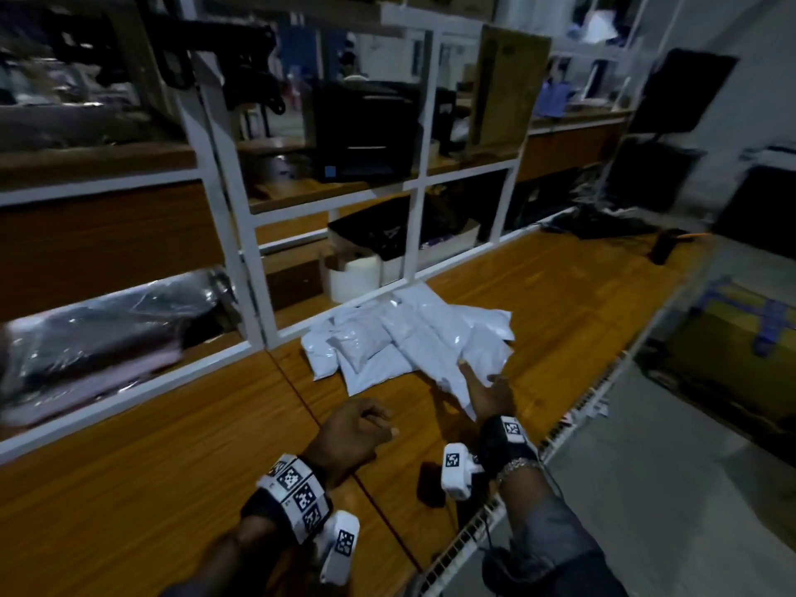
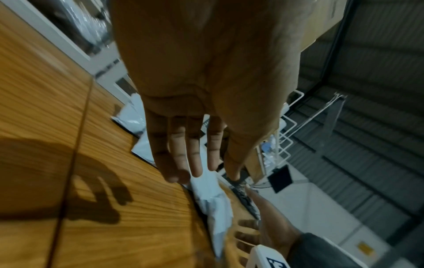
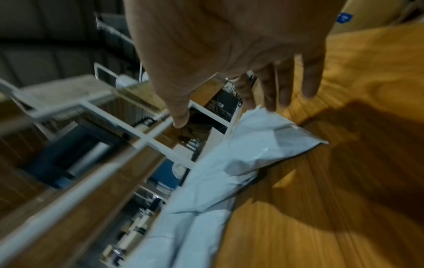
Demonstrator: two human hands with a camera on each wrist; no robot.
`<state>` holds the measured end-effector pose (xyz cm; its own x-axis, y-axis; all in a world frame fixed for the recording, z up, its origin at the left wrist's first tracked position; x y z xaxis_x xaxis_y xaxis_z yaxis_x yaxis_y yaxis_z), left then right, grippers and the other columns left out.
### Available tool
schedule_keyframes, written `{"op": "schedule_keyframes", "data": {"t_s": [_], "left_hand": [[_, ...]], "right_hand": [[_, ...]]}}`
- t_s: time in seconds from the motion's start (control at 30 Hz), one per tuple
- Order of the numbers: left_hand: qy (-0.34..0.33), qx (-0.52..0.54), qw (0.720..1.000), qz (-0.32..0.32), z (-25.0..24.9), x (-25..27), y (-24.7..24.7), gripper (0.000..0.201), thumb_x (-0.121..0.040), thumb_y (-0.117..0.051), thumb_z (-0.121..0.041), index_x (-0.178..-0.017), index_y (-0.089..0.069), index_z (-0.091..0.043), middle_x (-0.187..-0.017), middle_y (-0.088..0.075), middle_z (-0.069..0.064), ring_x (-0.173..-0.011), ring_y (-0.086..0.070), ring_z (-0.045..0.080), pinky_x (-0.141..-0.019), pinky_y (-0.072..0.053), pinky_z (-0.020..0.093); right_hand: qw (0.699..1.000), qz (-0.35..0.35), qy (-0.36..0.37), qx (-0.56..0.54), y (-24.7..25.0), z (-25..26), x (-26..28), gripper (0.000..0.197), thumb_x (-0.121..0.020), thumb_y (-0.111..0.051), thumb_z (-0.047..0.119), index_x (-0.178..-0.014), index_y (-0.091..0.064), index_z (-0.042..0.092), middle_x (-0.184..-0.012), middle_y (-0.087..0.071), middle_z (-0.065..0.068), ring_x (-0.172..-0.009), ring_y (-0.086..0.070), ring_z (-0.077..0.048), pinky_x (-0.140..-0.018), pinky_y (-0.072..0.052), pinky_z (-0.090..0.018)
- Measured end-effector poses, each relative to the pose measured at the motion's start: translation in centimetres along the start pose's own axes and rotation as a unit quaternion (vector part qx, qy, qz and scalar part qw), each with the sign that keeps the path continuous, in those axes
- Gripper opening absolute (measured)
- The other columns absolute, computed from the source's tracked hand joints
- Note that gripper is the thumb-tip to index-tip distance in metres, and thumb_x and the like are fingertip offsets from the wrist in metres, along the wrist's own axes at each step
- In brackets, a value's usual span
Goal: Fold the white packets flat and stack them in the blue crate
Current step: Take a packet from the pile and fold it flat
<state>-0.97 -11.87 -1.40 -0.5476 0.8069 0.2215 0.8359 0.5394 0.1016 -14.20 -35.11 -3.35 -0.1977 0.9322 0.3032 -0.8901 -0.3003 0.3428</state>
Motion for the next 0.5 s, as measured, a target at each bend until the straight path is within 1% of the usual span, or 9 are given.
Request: {"op": "schedule_keyframes", "data": {"t_s": [0.03, 0.07, 0.13, 0.2, 0.27, 0.33, 0.4, 0.47, 0.5], "left_hand": [[0.012, -0.001, 1.0, -0.005, 0.2, -0.2, 0.2, 0.031, -0.078, -0.086, -0.018, -0.102, -0.07, -0.009, -0.102, -0.067, 0.017, -0.074, -0.065, 0.026, -0.063, -0.054, 0.039], [0.022, 0.0, 1.0, -0.008, 0.3, -0.3, 0.3, 0.03, -0.079, -0.086, -0.014, -0.103, -0.069, -0.008, -0.101, -0.067, 0.017, -0.077, -0.065, 0.025, -0.066, -0.055, 0.041], [0.032, 0.005, 0.999, -0.014, 0.5, -0.4, 0.8, 0.03, -0.081, -0.084, -0.011, -0.105, -0.068, -0.004, -0.099, -0.066, 0.016, -0.078, -0.065, 0.026, -0.071, -0.055, 0.044], [0.036, -0.008, 0.999, -0.027, 0.5, -0.1, 1.3, 0.03, -0.082, -0.083, -0.01, -0.107, -0.068, -0.003, -0.099, -0.066, 0.02, -0.077, -0.065, 0.024, -0.07, -0.056, 0.04], [0.043, -0.041, 0.997, -0.048, 0.6, 0.3, 2.0, 0.028, -0.083, -0.083, -0.013, -0.106, -0.068, -0.005, -0.102, -0.069, 0.022, -0.073, -0.066, 0.022, -0.064, -0.055, 0.034], [0.042, -0.067, 0.995, -0.053, 0.8, 0.6, 2.7, 0.027, -0.084, -0.082, -0.016, -0.105, -0.068, -0.006, -0.102, -0.07, 0.022, -0.071, -0.067, 0.02, -0.062, -0.056, 0.034], [0.041, -0.075, 0.995, -0.057, 1.0, 0.9, 3.3, 0.026, -0.085, -0.081, -0.015, -0.105, -0.069, -0.005, -0.101, -0.069, 0.024, -0.071, -0.067, 0.019, -0.065, -0.057, 0.037], [0.047, -0.085, 0.993, -0.073, 1.0, 1.4, 3.8, 0.024, -0.087, -0.08, -0.013, -0.106, -0.069, -0.004, -0.1, -0.07, 0.024, -0.07, -0.065, 0.02, -0.065, -0.054, 0.037], [0.05, -0.081, 0.992, -0.08, 1.0, 1.6, 4.1, 0.024, -0.087, -0.079, -0.012, -0.107, -0.068, -0.004, -0.098, -0.07, 0.023, -0.07, -0.064, 0.024, -0.063, -0.052, 0.037]], "right_hand": [[0.999, 0.002, -0.009, 0.045, -0.4, -0.1, -1.4, 0.109, -0.071, -0.068, 0.079, -0.148, -0.043, 0.007, -0.152, -0.044, -0.017, -0.132, -0.048, -0.037, -0.106, -0.043, -0.046], [0.996, 0.004, -0.015, 0.089, -0.6, -0.1, -2.4, 0.118, -0.07, -0.064, 0.085, -0.153, -0.036, 0.006, -0.157, -0.037, -0.018, -0.138, -0.042, -0.038, -0.112, -0.038, -0.048], [0.988, 0.0, -0.028, 0.149, -1.5, -0.4, -4.6, 0.126, -0.069, -0.06, 0.088, -0.157, -0.024, 0.006, -0.162, -0.026, -0.02, -0.144, -0.034, -0.039, -0.117, -0.031, -0.05], [0.983, 0.007, -0.046, 0.177, -2.2, -0.6, -5.8, 0.127, -0.072, -0.063, 0.084, -0.159, -0.017, 0.005, -0.163, -0.02, -0.022, -0.147, -0.028, -0.04, -0.118, -0.025, -0.05], [0.98, 0.005, -0.046, 0.191, -2.9, -0.6, -6.6, 0.122, -0.075, -0.07, 0.073, -0.159, -0.013, 0.006, -0.162, -0.02, -0.024, -0.146, -0.028, -0.041, -0.117, -0.025, -0.05], [0.978, 0.005, -0.047, 0.205, -3.1, -0.3, -6.6, 0.117, -0.076, -0.073, 0.066, -0.16, -0.015, 0.009, -0.16, -0.022, -0.024, -0.145, -0.03, -0.041, -0.115, -0.029, -0.052], [0.982, 0.005, -0.048, 0.185, -3.8, -1.2, -7.4, 0.115, -0.071, -0.077, 0.063, -0.157, -0.023, 0.011, -0.156, -0.03, -0.024, -0.14, -0.036, -0.043, -0.111, -0.034, -0.053], [0.987, 0.002, -0.06, 0.152, -3.8, -1.8, -7.7, 0.122, -0.046, -0.087, 0.066, -0.146, -0.04, 0.013, -0.143, -0.048, -0.023, -0.124, -0.052, -0.044, -0.1, -0.047, -0.053], [0.991, -0.008, -0.06, 0.123, -3.6, -2.0, -7.8, 0.122, -0.037, -0.089, 0.064, -0.139, -0.046, 0.013, -0.135, -0.054, -0.022, -0.115, -0.057, -0.044, -0.094, -0.051, -0.052]]}}
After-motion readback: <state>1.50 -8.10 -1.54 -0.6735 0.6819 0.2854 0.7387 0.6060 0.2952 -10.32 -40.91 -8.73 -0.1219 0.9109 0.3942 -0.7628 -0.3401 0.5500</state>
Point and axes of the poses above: each hand's wrist, its own x-axis away from the middle knuckle, its own y-axis out of the back of the hand, z = x × y, the point moved 2 cm from there along -x, towards the middle knuckle
